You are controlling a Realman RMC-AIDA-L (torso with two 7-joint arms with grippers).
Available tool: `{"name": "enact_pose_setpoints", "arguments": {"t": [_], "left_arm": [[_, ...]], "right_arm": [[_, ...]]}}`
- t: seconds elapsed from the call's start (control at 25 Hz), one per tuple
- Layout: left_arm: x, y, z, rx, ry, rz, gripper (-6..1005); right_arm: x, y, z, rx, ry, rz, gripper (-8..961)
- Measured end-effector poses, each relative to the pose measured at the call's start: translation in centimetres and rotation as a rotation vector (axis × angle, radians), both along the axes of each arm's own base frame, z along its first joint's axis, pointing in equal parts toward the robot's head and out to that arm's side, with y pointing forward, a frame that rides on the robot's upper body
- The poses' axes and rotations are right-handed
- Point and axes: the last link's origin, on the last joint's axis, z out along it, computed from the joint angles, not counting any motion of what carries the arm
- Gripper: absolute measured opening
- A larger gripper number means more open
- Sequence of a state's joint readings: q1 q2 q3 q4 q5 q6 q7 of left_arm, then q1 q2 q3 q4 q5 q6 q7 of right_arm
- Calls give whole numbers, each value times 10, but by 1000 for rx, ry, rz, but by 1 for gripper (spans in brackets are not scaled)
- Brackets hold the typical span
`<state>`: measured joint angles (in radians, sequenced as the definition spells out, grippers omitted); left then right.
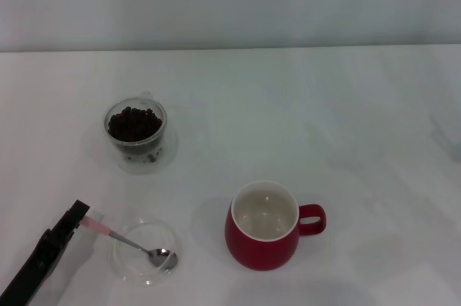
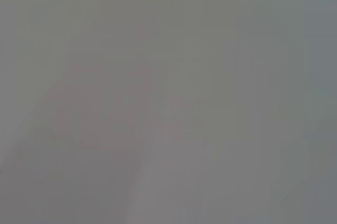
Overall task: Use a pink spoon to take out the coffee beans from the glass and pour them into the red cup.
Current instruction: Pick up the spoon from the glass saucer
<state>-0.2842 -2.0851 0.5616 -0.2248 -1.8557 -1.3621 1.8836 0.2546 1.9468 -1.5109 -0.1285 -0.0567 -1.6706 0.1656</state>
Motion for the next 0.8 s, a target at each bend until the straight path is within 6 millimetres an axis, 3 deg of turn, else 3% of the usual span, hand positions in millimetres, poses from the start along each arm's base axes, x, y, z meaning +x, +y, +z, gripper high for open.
{"name": "enact_pose_setpoints", "arguments": {"t": [0.32,0.52,0.8], "left_arm": [[0,-2,-1,-1,-1,5,245],[0,-4,1,10,-6,-2,125],[-6,-8,20,72,20,-45,124]], "right_arm": [[0,0,1,1,-1,0,818],[0,-1,1,3,-2,3,818],[-1,-1,0,5,-7,9,818]]}}
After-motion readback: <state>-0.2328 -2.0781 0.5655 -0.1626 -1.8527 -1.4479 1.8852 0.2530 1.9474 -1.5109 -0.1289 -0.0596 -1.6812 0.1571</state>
